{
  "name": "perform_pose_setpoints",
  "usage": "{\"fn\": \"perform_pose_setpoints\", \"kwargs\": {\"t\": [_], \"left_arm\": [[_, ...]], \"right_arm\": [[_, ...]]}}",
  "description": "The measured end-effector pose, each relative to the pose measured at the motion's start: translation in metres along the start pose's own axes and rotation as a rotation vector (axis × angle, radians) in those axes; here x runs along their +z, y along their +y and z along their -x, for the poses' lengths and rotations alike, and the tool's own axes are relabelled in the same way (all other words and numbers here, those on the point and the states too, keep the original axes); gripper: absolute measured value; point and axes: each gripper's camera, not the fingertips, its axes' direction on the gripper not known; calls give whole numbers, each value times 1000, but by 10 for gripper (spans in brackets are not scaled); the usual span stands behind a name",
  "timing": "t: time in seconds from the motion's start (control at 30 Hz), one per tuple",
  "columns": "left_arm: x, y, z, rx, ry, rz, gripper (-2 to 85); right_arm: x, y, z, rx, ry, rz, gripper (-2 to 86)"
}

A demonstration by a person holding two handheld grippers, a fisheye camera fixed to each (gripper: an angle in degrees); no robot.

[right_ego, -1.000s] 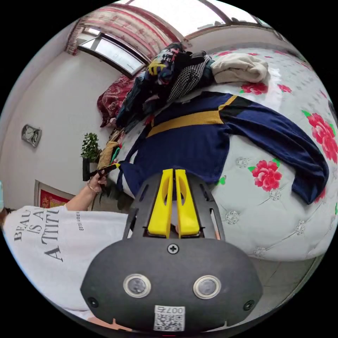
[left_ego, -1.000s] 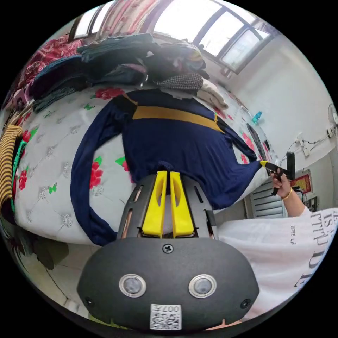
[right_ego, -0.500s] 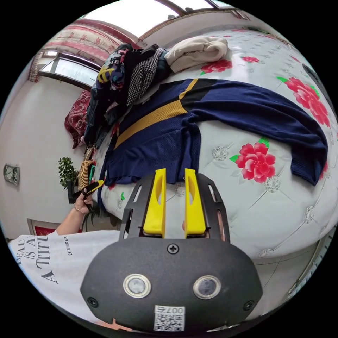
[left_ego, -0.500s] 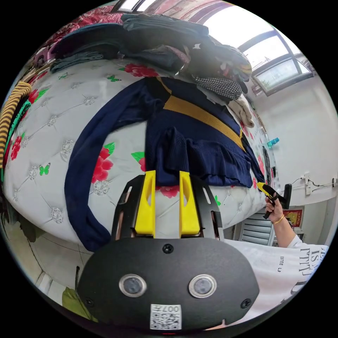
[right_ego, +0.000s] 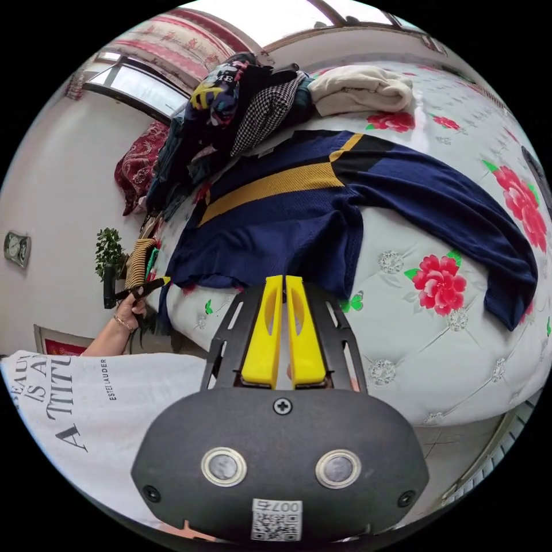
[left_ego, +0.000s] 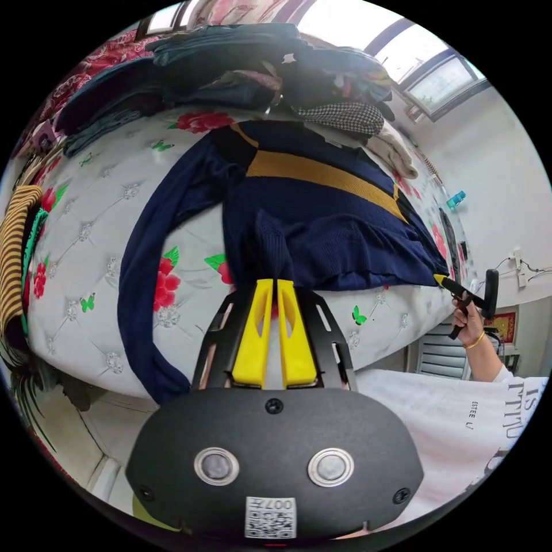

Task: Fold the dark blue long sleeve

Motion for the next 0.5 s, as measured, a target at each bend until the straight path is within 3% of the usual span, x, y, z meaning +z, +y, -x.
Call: {"fn": "perform_pose_setpoints", "kwargs": {"t": [0.1, 0.27, 0.4, 0.5], "left_arm": [[-32, 34, 0, -2, 48, -16, -9], [-54, 106, -4, 1, -48, 94, -9], [-8, 154, 7, -81, -82, 261, -8], [25, 165, 14, -185, -129, 351, -9]], "right_arm": [[-25, 19, 15, -69, -63, 17, -3], [-43, 85, 26, -125, -11, 190, -1], [-7, 125, 10, -10, -2, 324, 4], [2, 127, 4, 59, 104, 287, 18]]}}
